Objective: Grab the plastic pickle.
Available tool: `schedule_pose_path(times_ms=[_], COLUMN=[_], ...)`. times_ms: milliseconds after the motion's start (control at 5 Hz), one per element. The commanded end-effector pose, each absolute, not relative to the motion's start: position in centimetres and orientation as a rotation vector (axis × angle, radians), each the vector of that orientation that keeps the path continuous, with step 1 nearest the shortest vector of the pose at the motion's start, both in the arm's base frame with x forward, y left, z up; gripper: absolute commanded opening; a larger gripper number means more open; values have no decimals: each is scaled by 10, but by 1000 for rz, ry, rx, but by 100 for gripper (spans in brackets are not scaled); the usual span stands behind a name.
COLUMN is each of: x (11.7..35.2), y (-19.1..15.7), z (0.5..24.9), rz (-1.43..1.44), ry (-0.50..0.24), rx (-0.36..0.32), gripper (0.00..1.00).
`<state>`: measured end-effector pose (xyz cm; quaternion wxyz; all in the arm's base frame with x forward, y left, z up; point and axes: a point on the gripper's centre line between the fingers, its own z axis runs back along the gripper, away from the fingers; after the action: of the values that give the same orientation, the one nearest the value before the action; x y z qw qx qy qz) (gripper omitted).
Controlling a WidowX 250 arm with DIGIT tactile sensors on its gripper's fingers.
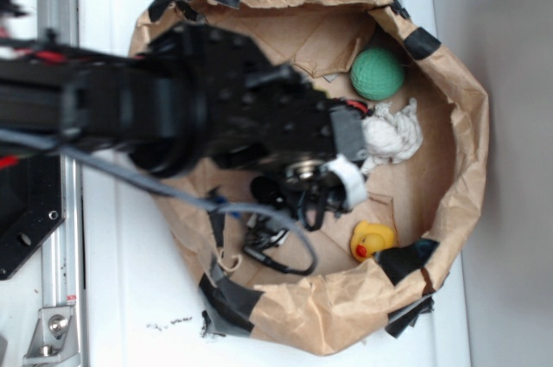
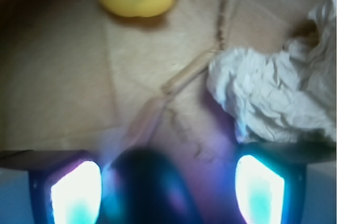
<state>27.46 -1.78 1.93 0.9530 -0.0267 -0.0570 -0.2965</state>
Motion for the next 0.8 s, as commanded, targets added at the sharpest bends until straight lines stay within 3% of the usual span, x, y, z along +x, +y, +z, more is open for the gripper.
schedule_pose_path(times_ms=[0, 200, 600], x=[278, 270, 261], y=[11, 16, 17], z=[28, 38, 38], rz=[-496, -492, -291], ry=[-107, -85, 55], rx=[-45, -86, -133], gripper=[100, 0, 0])
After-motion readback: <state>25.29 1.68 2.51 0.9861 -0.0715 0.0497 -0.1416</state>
